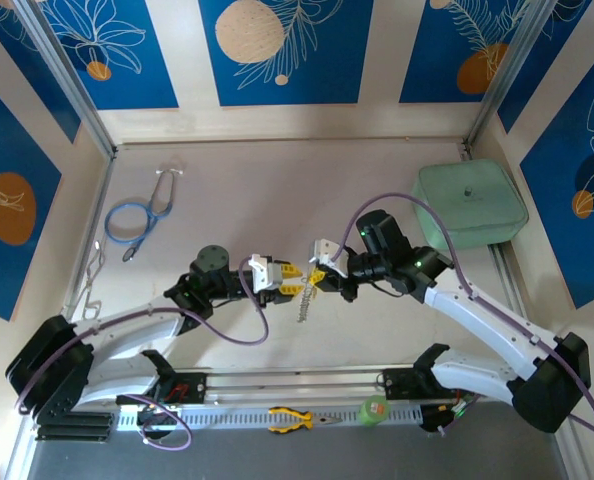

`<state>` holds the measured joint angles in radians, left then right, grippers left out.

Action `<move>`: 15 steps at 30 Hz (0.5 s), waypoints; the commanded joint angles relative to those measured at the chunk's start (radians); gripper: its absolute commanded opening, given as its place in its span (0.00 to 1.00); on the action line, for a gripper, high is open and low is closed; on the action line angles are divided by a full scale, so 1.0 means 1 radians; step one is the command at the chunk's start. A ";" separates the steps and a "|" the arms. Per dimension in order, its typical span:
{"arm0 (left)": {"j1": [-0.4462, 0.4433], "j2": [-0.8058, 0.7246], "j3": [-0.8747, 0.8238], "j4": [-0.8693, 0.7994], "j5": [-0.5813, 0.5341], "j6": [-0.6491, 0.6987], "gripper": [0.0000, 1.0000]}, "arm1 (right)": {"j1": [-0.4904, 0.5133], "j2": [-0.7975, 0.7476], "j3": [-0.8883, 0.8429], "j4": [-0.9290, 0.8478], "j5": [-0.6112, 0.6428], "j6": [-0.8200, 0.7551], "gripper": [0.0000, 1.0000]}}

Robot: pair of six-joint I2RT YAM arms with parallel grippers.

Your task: Put the keys on the keyring

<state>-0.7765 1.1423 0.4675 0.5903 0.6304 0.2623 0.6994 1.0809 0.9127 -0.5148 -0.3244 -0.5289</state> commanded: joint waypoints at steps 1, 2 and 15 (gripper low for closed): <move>-0.007 -0.035 0.041 -0.145 -0.022 0.080 0.28 | 0.038 0.036 0.081 -0.133 0.122 -0.107 0.00; -0.007 -0.035 0.050 -0.169 -0.022 0.089 0.27 | 0.051 0.047 0.094 -0.147 0.146 -0.122 0.00; -0.008 0.024 0.085 -0.135 0.020 0.079 0.15 | 0.114 0.112 0.176 -0.157 0.158 -0.149 0.00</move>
<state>-0.7769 1.1526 0.5205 0.4477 0.6220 0.3309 0.8059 1.1896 1.0489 -0.6716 -0.1314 -0.6697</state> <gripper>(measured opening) 0.152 0.050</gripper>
